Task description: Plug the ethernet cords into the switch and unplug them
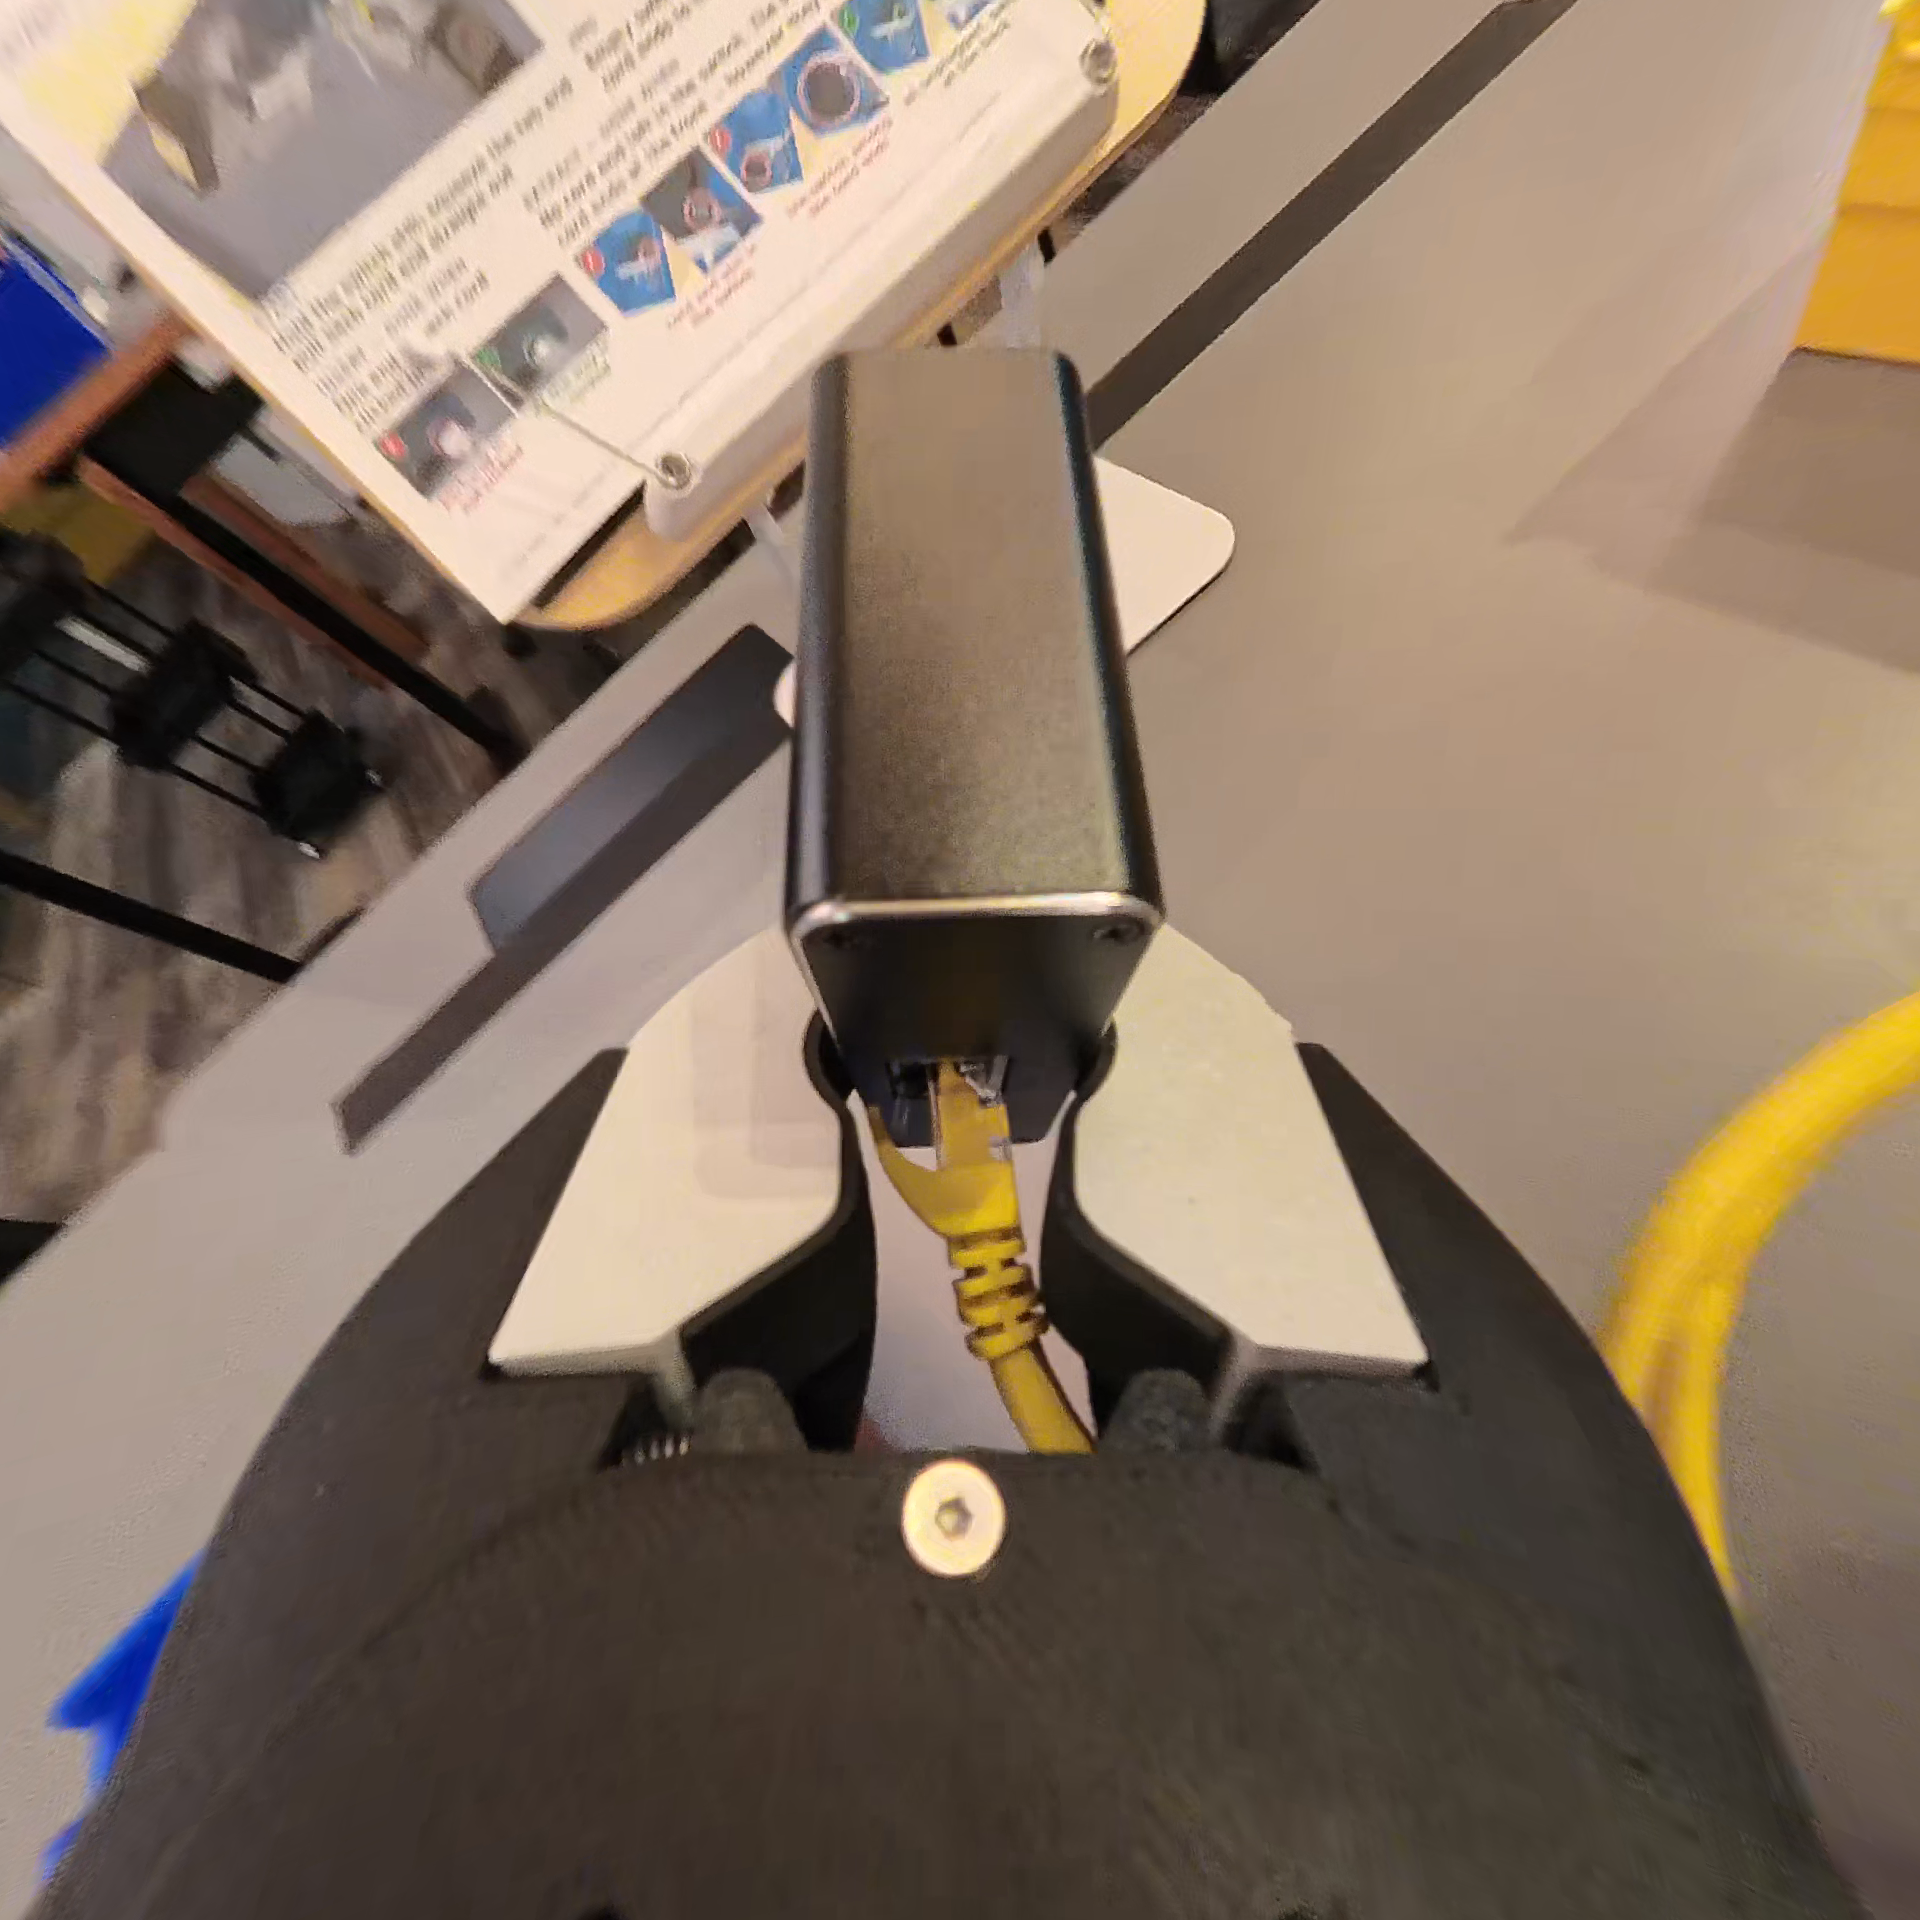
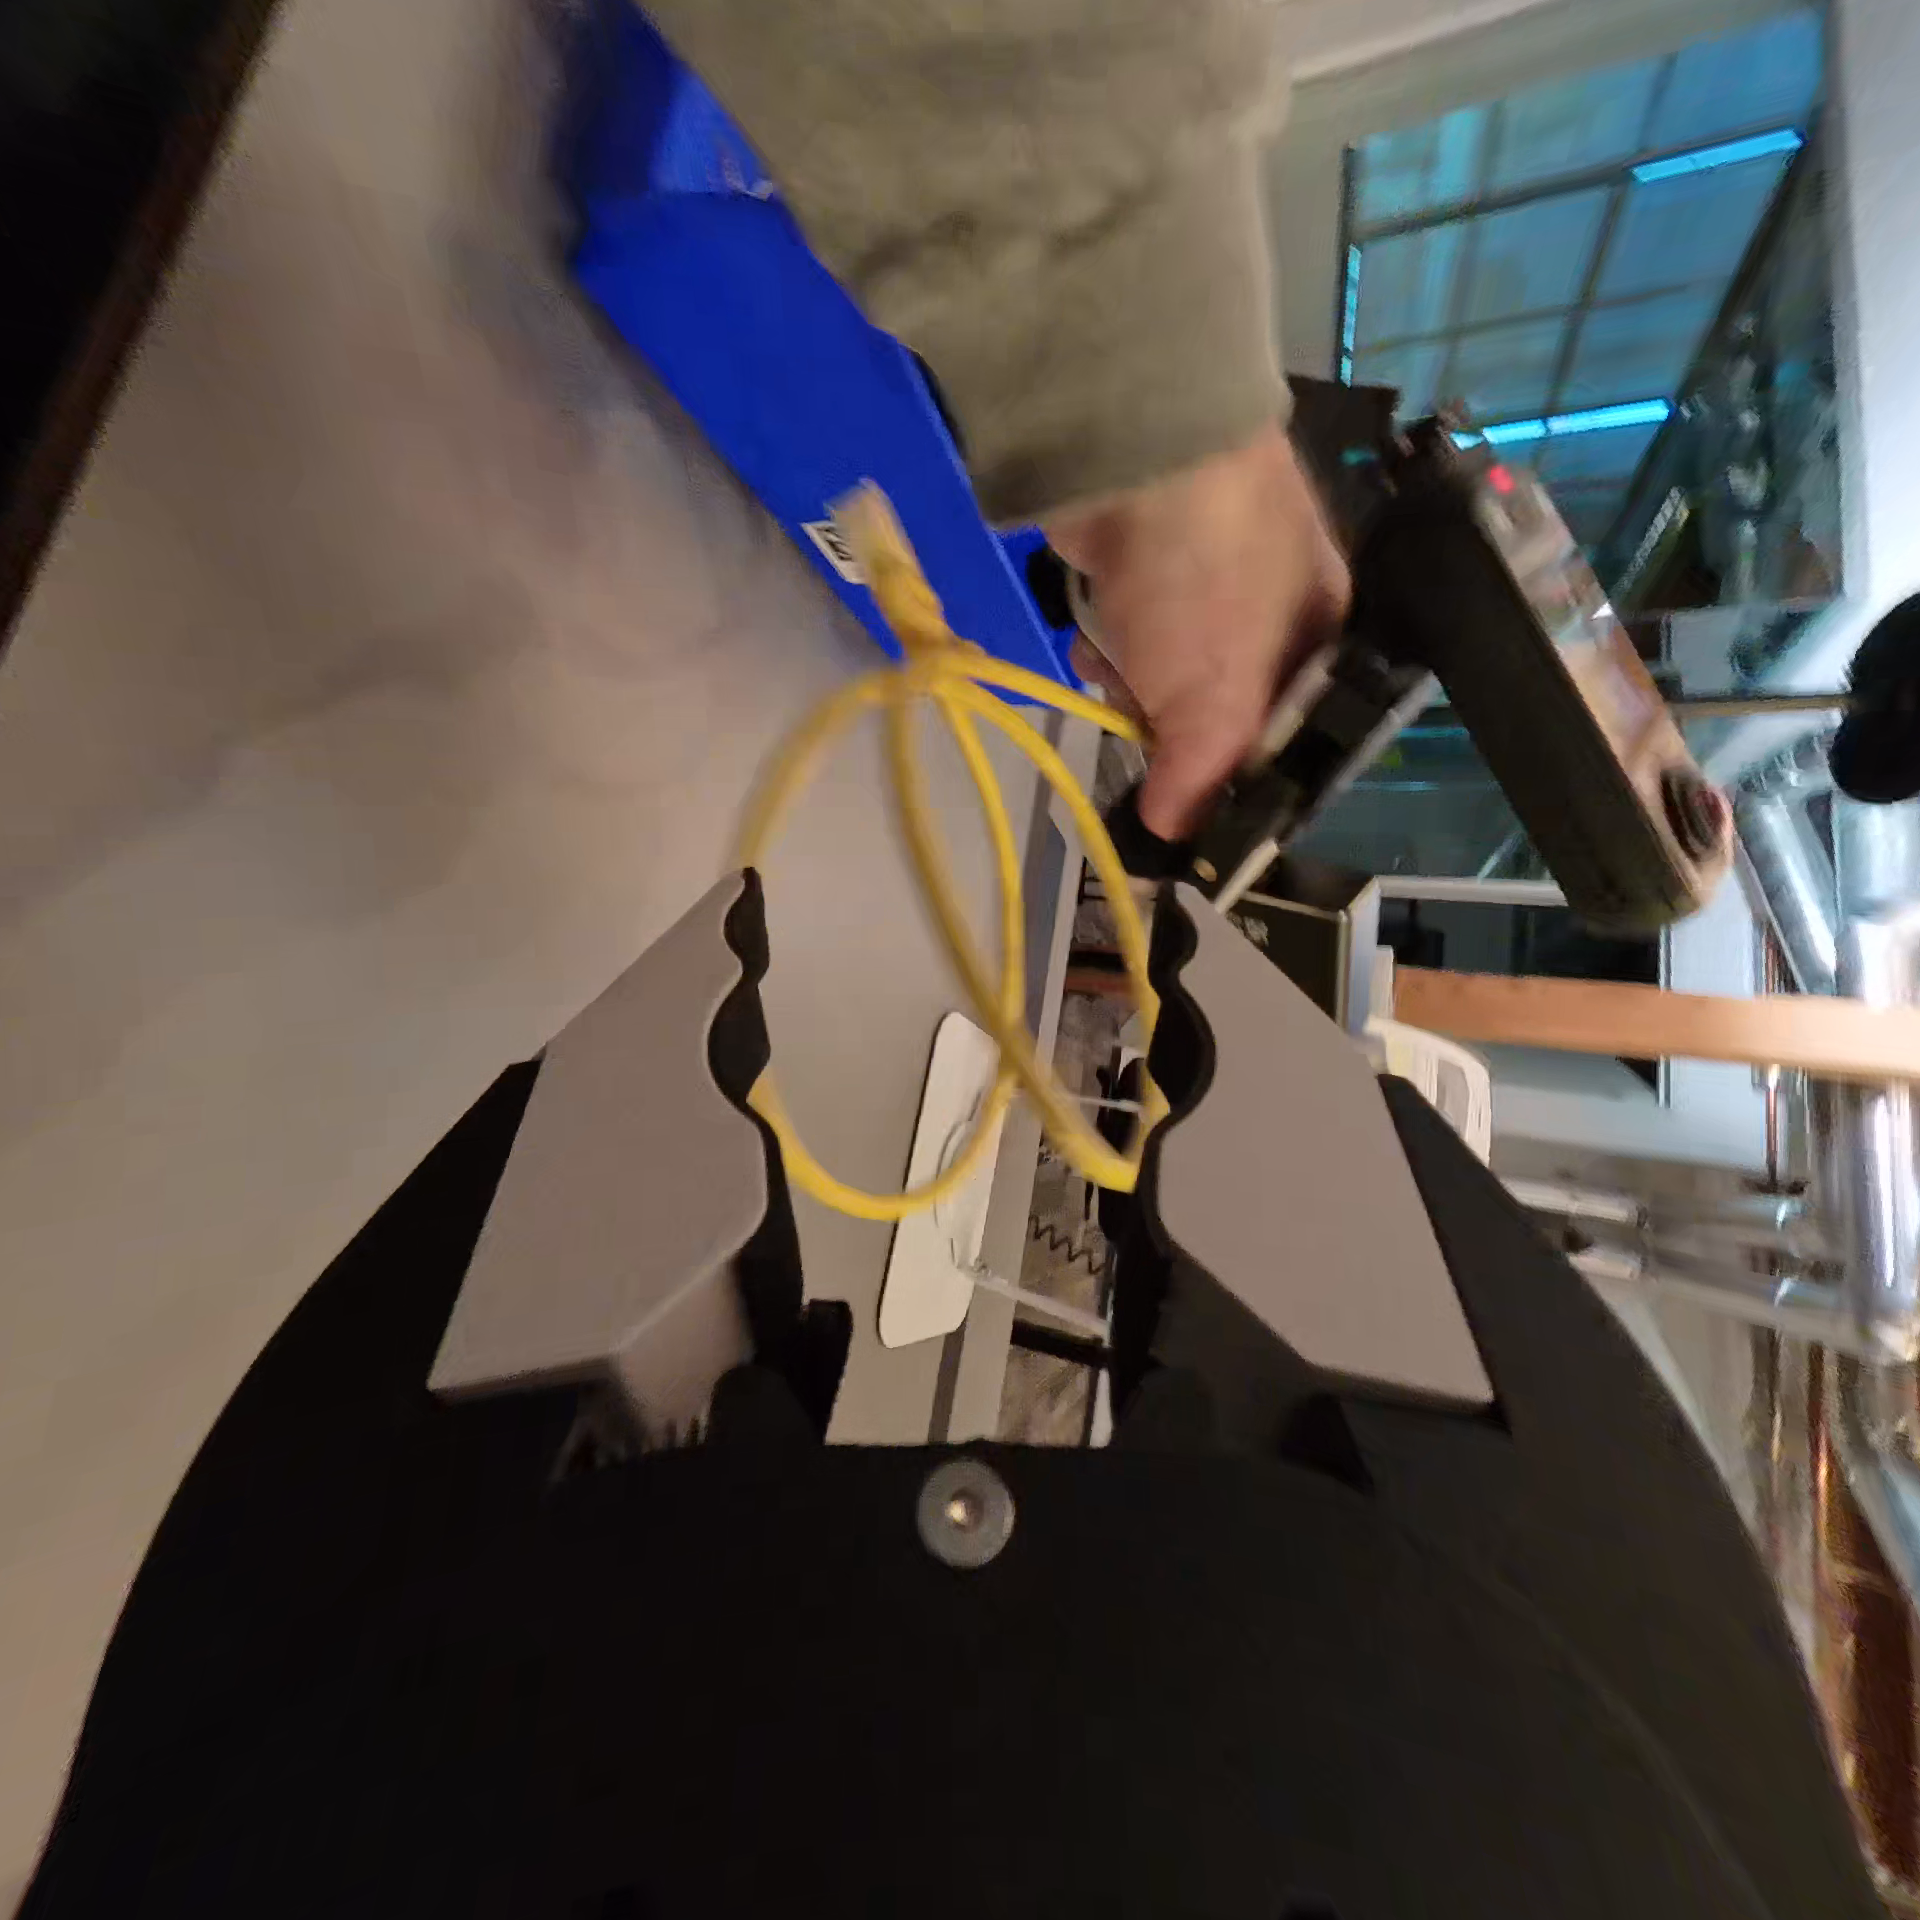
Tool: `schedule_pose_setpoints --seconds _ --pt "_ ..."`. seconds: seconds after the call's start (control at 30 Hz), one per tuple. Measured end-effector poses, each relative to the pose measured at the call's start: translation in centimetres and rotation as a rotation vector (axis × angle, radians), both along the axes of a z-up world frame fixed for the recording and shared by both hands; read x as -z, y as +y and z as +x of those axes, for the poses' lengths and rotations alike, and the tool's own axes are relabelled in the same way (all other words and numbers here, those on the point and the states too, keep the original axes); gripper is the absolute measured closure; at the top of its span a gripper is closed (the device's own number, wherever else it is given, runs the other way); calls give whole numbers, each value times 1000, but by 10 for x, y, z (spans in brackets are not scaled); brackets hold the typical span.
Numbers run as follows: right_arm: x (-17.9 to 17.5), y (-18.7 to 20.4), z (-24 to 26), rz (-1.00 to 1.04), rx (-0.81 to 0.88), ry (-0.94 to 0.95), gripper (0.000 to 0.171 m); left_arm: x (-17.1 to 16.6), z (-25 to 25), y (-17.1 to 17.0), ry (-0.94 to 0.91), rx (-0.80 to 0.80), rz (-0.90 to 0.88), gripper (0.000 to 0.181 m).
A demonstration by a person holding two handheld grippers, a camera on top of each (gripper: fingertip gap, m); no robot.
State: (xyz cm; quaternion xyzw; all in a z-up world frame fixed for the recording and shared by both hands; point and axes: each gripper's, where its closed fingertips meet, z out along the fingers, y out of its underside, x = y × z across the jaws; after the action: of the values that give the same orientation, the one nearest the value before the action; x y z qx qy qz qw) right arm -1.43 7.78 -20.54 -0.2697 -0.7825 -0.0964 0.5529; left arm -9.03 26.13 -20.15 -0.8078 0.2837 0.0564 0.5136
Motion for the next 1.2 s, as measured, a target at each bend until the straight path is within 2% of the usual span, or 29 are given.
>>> schedule_pose_setpoints --seconds 0.1,0.2,0.37,0.4,0.53,0.67,0.77,0.87,0.97,1.1,1.2 --pt "15 -12 -11 -7 -25 -28 101 10 -4 4 -85 -14 -52 147" --pt "15 15 -24 180 79 17 113 17 -1 4 -156 -16 -100 146" --pt "14 44 -33 306 114 84 160 29 4 1 -182 -17 -148 147" --pt "15 44 -33 280 97 84 164 32 5 1 -182 -19 -158 147" --pt "14 44 -26 199 74 71 167 48 16 -2 -216 29 -236 146" --pt "13 43 -20 130 51 12 167 66 35 -9 -354 106 -355 146" --pt "7 45 -17 67 49 -1 168 73 45 -13 -447 152 -420 140" --pt "6 49 -13 21 55 -10 169 76 52 -16 -526 179 -453 143" --pt "-1 56 -9 -32 77 32 169 81 51 -18 -527 188 -470 143" --pt "-14 71 0 -97 128 84 169 63 49 -18 -532 199 -400 143" --pt "-19 83 8 -159 161 115 169 28 41 -25 -513 222 -292 142"
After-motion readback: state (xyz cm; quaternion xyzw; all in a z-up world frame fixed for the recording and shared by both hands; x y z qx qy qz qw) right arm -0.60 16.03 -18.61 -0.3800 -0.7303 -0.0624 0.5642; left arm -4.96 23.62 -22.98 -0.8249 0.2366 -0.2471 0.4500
